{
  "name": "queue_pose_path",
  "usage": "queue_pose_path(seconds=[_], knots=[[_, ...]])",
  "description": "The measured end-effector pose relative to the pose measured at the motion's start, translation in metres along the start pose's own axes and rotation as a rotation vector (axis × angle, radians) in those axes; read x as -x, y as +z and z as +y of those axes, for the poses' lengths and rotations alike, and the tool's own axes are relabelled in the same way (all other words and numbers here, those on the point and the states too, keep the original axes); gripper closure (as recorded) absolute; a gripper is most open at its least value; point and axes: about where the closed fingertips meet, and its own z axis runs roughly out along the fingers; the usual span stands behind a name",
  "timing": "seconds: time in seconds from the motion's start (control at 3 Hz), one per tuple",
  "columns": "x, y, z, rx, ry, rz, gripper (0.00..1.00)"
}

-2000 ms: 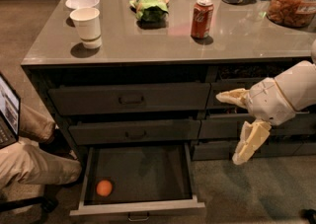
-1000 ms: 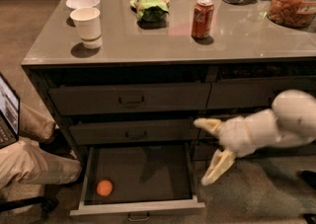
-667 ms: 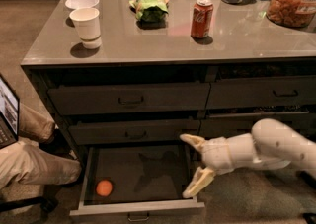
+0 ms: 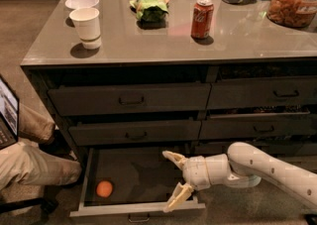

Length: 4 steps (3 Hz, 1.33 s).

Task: Pick orange from bottom drawer and place on counter

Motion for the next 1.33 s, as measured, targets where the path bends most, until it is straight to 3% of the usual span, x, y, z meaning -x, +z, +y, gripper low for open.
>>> queue_pose_path(seconds=[0.33,1.0,1.33], knots=[[-0.003,0.014,-0.007,-0.004,-0.061,-0.019,0.00],[-0.056,0.120,-0.015,-0.042,-0.161,-0.116,0.00],[-0.092,0.181,-0.024,-0.086,-0.127,-0.146,0.00]])
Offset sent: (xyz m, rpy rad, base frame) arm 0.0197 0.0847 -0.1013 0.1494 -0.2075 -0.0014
